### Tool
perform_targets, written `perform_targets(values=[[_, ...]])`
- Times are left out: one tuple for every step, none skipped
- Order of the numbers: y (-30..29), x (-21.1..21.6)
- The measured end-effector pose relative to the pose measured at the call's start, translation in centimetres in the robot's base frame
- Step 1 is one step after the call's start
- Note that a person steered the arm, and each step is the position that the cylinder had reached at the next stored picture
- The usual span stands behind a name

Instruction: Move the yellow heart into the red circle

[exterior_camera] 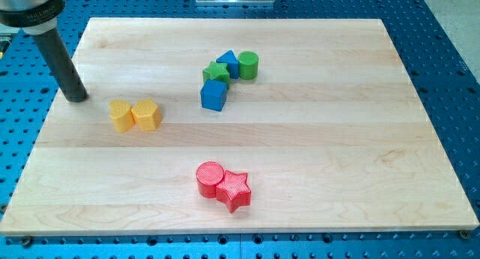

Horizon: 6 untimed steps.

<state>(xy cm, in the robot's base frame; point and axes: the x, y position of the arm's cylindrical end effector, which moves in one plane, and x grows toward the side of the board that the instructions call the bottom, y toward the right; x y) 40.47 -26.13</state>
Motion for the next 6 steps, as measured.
perform_targets(values=[[2.9, 1.0], [6.5, 3.4], [9.5, 6.6], [13.4, 10.4], [16.0, 14.4], [15.1, 15.7]])
